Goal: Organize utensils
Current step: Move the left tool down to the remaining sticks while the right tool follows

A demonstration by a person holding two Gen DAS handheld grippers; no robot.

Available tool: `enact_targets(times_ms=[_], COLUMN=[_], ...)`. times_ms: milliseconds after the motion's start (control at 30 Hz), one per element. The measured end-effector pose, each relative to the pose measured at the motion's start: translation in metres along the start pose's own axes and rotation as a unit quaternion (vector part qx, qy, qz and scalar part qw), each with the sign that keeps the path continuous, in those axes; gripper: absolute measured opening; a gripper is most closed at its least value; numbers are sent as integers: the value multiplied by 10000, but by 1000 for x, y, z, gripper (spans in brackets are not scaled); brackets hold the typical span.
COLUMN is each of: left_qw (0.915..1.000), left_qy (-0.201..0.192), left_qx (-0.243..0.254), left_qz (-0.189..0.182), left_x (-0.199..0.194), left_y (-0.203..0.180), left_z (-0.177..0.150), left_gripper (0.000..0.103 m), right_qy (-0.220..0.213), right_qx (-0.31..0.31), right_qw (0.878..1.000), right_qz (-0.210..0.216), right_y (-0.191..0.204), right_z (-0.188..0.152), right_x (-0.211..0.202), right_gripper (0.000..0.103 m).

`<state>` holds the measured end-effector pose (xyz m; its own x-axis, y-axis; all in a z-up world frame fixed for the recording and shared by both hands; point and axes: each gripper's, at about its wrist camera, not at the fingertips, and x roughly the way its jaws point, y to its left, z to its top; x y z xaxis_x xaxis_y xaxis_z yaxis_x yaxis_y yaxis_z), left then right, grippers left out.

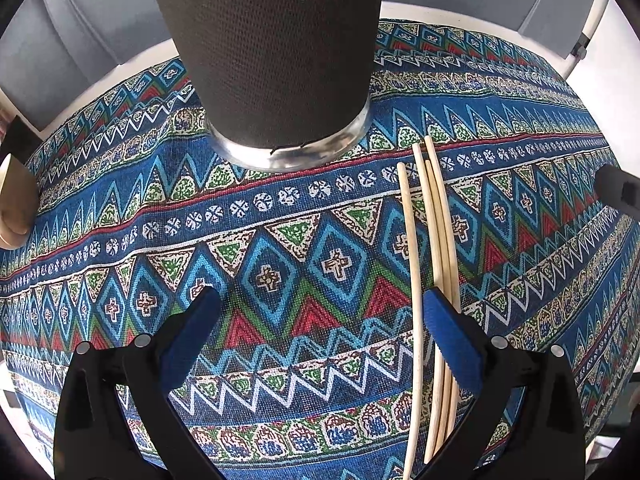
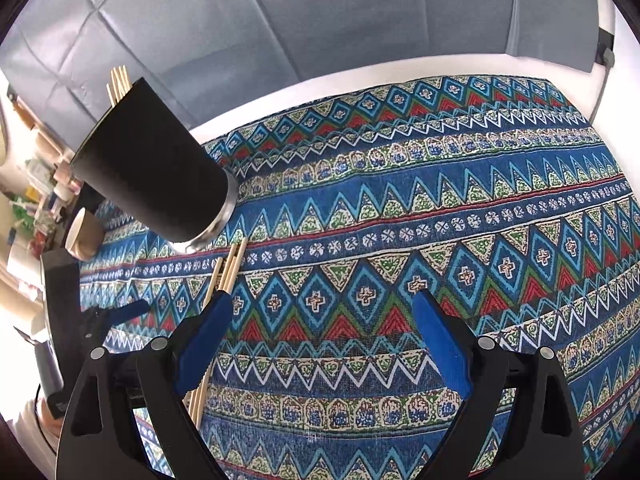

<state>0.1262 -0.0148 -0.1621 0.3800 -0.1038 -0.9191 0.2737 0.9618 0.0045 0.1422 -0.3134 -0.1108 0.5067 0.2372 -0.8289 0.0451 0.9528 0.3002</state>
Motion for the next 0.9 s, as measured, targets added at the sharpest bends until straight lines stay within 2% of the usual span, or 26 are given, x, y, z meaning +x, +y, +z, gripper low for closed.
enact_targets(times_ms=[333, 400, 533, 700, 900], left_qw=[9994, 9992, 9989, 9987, 9983], left_qy=[-38, -36, -45, -70, -89], left_qx=[-327, -376, -437, -470, -539], left_qz=[125, 140, 163, 179, 196], left_x=[-3, -4, -6, -12, -22], left_y=[36, 42, 52, 65, 94], left_z=[-8, -10, -14, -24, -45], left_gripper=[99, 99, 99, 99, 99], right_qy=[560, 621, 586, 698, 620], right_qx=[-389, -454, -527, -354, -376], right_qw=[9977, 9969, 9957, 9950, 9937], right_qz=[-21, -144, -495, -622, -853], right_y=[42, 50, 63, 69, 79], right_z=[-13, -14, -17, -16, -14], right_x=[34, 40, 49, 62, 73], right_gripper=[87, 87, 87, 87, 90])
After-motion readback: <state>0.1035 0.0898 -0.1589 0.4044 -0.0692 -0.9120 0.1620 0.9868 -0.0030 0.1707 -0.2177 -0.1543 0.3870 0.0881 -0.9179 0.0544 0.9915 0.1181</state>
